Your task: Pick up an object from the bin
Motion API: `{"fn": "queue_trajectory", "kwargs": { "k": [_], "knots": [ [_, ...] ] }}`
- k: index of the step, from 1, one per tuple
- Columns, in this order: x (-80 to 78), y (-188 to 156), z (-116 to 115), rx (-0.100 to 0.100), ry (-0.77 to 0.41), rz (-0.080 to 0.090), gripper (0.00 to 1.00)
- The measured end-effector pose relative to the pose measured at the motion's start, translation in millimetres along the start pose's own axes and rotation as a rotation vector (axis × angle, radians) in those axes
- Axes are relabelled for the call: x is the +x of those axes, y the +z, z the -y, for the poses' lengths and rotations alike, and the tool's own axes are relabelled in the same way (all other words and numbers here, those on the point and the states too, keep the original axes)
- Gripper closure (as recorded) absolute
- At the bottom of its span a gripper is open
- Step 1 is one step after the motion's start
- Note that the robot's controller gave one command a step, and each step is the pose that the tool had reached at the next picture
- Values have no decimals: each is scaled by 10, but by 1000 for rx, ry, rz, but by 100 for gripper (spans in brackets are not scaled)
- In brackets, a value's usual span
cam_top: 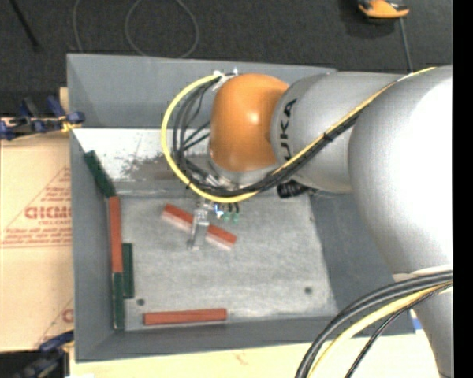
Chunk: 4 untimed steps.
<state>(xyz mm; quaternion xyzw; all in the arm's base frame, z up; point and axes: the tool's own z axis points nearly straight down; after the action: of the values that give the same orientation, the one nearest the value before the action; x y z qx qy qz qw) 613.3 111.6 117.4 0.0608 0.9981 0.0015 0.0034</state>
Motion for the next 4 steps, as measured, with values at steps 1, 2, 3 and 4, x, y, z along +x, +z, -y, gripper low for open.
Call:
{"fn": "queue_trajectory", "kwargs": {
  "k": [1, 2, 3, 4],
  "knots": [
    [82, 490, 84, 3, 95, -7, 0],
    [71, 480, 86, 1, 95, -5, 0],
    [61, 470, 87, 1, 98, -2, 100],
    [40, 218, 90, 1, 101, -1, 100]
  ]
}}
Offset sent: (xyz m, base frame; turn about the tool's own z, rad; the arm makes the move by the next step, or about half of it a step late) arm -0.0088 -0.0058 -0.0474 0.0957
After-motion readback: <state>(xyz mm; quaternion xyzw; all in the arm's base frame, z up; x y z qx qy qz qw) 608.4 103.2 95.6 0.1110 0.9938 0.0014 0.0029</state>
